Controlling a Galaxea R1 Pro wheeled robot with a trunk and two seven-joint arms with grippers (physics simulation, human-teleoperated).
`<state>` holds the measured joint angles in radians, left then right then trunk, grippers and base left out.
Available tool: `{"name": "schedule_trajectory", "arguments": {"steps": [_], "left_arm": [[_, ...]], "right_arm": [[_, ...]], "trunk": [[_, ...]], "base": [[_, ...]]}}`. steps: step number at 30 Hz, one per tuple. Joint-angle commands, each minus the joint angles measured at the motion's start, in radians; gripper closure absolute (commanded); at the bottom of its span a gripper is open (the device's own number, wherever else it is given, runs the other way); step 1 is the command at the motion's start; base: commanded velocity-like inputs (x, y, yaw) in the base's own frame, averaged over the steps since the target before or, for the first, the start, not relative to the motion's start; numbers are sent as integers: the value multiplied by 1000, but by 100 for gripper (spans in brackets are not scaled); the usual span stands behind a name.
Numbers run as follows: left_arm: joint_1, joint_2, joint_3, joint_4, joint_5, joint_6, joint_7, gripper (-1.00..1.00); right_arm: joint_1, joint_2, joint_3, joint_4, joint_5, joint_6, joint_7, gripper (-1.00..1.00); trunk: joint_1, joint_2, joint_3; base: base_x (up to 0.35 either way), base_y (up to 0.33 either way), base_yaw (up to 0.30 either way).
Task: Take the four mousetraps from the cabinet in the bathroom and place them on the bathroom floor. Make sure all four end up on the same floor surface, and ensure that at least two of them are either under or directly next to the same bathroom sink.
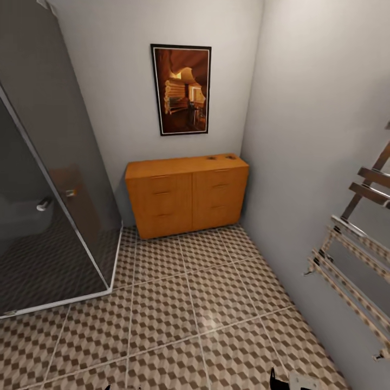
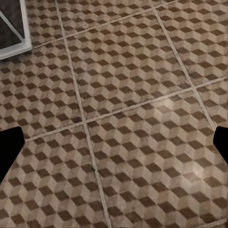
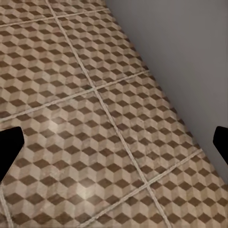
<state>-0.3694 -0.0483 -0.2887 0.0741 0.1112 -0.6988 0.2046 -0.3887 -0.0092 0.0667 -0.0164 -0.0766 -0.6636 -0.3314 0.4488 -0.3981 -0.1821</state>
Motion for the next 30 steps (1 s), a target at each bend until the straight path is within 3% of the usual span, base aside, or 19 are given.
{"name": "schedule_trajectory", "arguments": {"steps": [1, 16, 30], "left_arm": [[-2, -1, -9, 4, 10, -6, 0, -100], [-2, -1, -9, 4, 10, -7, 0, -100], [-2, -1, -9, 4, 10, -6, 0, -100]], "right_arm": [[-1, 0, 7, 1, -8, -3, -2, -100], [-1, 0, 7, 1, -8, -3, -1, -100], [-1, 0, 7, 0, -8, -3, -2, -100]], "trunk": [[1, -2, -1], [1, -2, 8], [1, -2, 9]], "base": [[340, 0, -98], [340, -26, -135], [340, -73, -12]]}}
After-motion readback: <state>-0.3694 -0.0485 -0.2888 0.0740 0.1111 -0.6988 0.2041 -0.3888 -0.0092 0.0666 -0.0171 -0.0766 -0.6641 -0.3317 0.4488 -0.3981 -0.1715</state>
